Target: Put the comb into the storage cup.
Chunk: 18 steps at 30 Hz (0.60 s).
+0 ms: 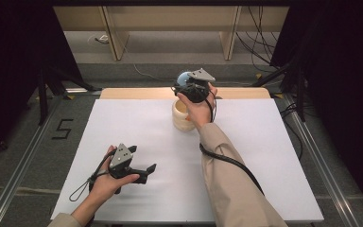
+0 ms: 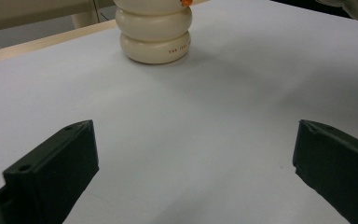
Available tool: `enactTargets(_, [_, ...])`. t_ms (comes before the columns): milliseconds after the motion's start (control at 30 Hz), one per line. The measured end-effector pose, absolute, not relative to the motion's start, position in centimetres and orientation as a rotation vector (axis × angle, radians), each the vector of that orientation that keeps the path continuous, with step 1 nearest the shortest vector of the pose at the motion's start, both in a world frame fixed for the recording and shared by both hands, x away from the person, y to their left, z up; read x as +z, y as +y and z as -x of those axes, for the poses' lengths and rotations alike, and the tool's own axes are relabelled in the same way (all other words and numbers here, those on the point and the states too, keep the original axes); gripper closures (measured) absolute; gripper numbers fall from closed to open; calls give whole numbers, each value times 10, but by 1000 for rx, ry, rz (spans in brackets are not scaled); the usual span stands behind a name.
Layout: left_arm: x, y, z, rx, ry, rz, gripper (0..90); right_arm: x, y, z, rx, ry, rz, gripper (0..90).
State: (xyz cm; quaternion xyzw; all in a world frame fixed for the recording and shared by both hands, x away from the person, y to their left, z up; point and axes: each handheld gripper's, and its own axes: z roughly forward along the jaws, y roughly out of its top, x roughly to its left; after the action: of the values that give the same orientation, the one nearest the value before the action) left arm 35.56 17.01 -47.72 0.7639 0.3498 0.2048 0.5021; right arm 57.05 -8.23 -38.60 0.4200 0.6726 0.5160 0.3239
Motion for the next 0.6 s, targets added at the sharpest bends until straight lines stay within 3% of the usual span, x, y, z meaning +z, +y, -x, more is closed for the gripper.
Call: enactTargets(600, [-477,170,-356,491,848,-1842,0,-391,-81,-575,1356,1758,-1105,214])
